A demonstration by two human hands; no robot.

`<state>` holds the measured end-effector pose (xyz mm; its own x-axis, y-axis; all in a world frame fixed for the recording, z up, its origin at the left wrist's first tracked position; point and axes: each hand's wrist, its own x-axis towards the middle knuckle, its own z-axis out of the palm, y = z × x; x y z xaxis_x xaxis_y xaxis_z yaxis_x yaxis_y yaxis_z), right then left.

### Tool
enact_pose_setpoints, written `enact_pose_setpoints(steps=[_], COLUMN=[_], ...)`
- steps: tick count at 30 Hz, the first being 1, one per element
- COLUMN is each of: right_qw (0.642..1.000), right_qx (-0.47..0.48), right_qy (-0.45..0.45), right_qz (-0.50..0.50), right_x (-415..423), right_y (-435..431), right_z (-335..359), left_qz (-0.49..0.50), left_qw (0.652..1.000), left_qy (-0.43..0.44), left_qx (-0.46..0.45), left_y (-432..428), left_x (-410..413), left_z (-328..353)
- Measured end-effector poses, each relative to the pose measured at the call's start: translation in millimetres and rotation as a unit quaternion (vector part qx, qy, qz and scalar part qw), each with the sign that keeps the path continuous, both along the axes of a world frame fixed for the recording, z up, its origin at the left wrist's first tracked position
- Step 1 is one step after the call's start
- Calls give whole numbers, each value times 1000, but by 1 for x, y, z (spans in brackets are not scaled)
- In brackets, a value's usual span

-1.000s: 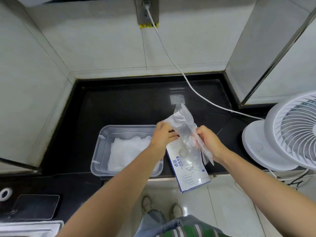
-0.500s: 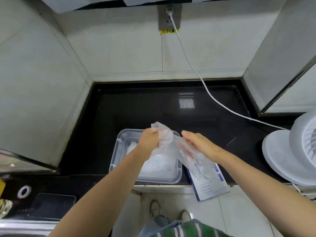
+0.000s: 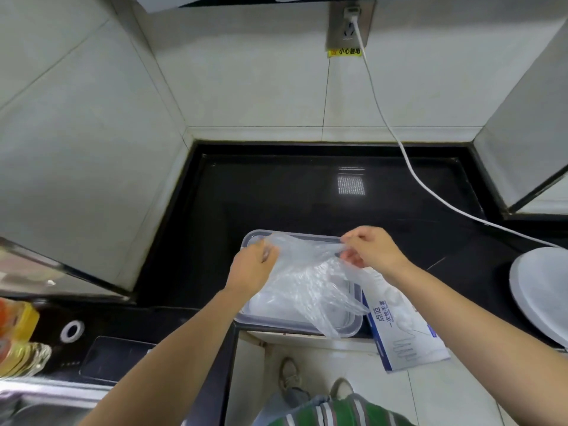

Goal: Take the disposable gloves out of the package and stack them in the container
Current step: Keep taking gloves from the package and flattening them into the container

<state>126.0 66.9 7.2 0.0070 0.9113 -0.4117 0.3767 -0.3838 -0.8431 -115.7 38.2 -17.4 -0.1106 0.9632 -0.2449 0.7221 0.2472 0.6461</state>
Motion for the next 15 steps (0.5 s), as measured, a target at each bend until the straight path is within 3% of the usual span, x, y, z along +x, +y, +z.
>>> enact_pose_setpoints(steps=[3,5,6,8,10,12,15], right_qw=[975,937,928,931,922,891,866], right_qx=[209,342,355,287,150,19,-82], right_qy=[-68,-61,-49,-65,-161,-275,-328], right_qz=[-36,39,97,217,318,361,370], right_x=[-11,-27,-38,-58,-70,-72,-73], right_y=[-6,-14,-19,-26,-28,-27,-26], right_z=[8,22,25,15,-11,-38,-59], left_qz=[-73,-103,-110,-131,-156,-171,-165], left_qw=[991,981,977,964,946,933,934], left_qy=[106,161,182,230,283,312,303], left_qx=[16,28,21,-12,-35,-52,-92], left_y=[0,3,5,8,7,6,4], left_x=[-3,3,8,15,20,19,17], left_z=[-6,-11,-13,-19,-26,-34,-40])
